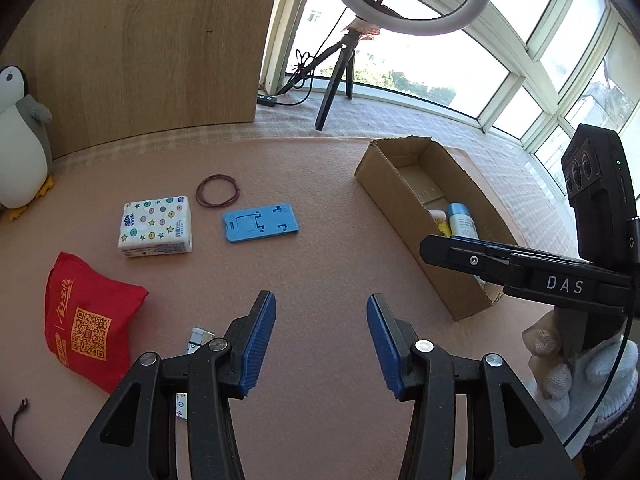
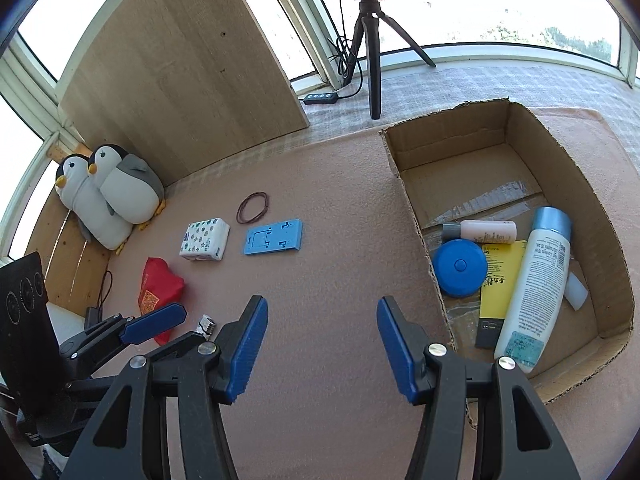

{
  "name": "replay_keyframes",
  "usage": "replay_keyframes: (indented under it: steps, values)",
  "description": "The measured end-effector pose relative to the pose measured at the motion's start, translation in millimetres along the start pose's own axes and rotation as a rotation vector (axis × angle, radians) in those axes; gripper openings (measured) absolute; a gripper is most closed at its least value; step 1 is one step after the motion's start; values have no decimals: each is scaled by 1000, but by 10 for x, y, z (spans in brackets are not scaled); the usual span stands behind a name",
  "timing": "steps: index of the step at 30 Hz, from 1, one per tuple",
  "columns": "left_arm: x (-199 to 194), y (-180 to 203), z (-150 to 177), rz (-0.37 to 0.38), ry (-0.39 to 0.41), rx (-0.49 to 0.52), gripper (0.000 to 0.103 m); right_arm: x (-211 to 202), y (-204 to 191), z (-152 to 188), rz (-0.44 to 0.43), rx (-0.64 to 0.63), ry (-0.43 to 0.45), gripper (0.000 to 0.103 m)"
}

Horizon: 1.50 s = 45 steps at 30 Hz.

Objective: Organize objects
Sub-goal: 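Move both grippers over to the red drawstring bag, then grasp the red bag between both grippers and lift it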

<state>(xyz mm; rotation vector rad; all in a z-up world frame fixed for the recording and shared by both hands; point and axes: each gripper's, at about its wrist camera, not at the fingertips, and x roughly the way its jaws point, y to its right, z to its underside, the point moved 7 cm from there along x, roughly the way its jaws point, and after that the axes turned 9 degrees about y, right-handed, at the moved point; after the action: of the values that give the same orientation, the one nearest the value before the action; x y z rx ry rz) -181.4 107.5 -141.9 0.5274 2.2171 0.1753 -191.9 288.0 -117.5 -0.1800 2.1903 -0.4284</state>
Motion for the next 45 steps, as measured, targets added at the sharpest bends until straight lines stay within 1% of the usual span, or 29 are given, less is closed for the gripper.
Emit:
replay_keyframes:
  steps: [5, 10, 12, 13, 14, 15, 17, 19, 20, 26, 31, 38, 45]
  values:
    - [-204, -510, 100, -59, 9, -60, 51, 77, -372, 72, -34, -62, 17, 53]
    - [-423, -1012, 242, -109, 19, -139, 51, 217, -744, 122, -55, -137, -4, 53]
    - [-488, -1201, 305, -123, 19, -173, 54, 281, -882, 132, -62, -166, -17, 53]
    - [-517, -1298, 339, -130, 20, -193, 60, 317, -958, 137, -69, -180, -26, 53]
    - [-548, -1383, 378, -137, 20, -211, 65, 357, -1027, 141, -76, -191, -37, 54]
    - [-569, -1472, 410, -142, 20, -231, 66, 400, -1103, 151, -86, -200, -50, 56]
    - [-595, -1637, 472, -150, 16, -270, 69, 493, -1258, 171, -115, -214, -76, 67]
    - [-605, -1788, 537, -158, 8, -303, 71, 592, -1402, 190, -131, -228, -102, 72]
    - [-604, -1845, 562, -161, 6, -315, 72, 648, -1481, 200, -135, -238, -115, 72]
    - [-517, -2033, 636, -146, -10, -367, 72, 965, -1898, 262, -150, -314, -165, 74]
    - [-398, -2132, 645, -123, -13, -411, 72, 1233, -2107, 286, -152, -338, -204, 74]
    - [-258, -2236, 689, -114, -22, -432, 72, 1579, -2264, 310, -139, -358, -251, 74]
    - [-169, -2291, 713, -72, -22, -467, 71, 1802, -2324, 418, -155, -370, -310, 74]
